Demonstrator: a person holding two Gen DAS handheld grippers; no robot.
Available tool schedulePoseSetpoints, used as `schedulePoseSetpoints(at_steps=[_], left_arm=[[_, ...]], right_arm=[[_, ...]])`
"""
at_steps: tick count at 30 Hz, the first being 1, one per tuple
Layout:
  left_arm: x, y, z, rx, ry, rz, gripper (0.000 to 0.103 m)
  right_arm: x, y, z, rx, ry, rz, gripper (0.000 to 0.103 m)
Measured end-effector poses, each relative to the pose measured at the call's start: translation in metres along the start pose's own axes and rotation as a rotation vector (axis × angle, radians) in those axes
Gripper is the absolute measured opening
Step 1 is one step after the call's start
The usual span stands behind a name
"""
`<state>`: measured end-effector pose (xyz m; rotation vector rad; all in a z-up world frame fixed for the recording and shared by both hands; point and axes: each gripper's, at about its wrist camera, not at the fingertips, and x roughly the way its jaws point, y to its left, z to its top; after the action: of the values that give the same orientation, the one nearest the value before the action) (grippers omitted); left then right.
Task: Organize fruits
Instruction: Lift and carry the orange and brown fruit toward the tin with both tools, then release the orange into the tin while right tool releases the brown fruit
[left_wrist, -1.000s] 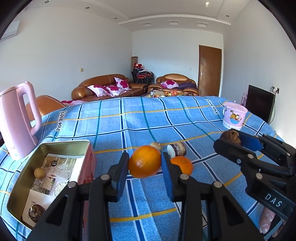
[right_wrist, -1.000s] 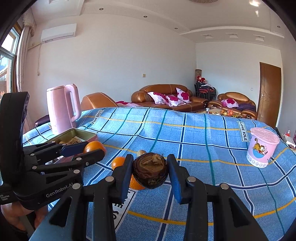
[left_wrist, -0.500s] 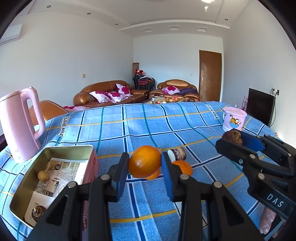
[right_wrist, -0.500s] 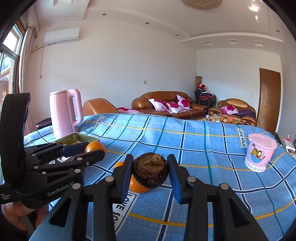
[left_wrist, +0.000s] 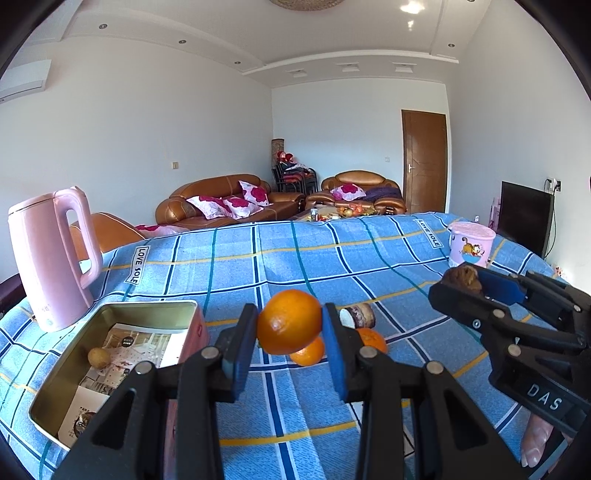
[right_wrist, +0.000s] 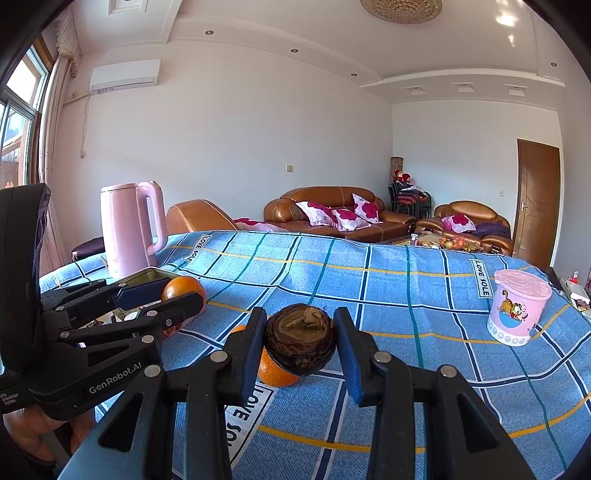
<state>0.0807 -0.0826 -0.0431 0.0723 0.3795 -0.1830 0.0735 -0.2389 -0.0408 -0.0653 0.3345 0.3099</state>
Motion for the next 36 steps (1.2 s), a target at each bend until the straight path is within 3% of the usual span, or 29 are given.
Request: schedulePoseSetpoints(at_steps=[12, 36], left_arm=[[0.001, 0.019, -0.002, -0.037, 0.035, 0.016, 0.037], [-0.008, 0.098, -0.001, -0.092, 0.080, 0.176, 0.037]], right_arm=[[0.009, 0.009, 0.003, -0.021, 0.043, 0.028, 0.040], [0.049, 0.086, 0.065, -0.160, 0.064, 0.186, 0.040]])
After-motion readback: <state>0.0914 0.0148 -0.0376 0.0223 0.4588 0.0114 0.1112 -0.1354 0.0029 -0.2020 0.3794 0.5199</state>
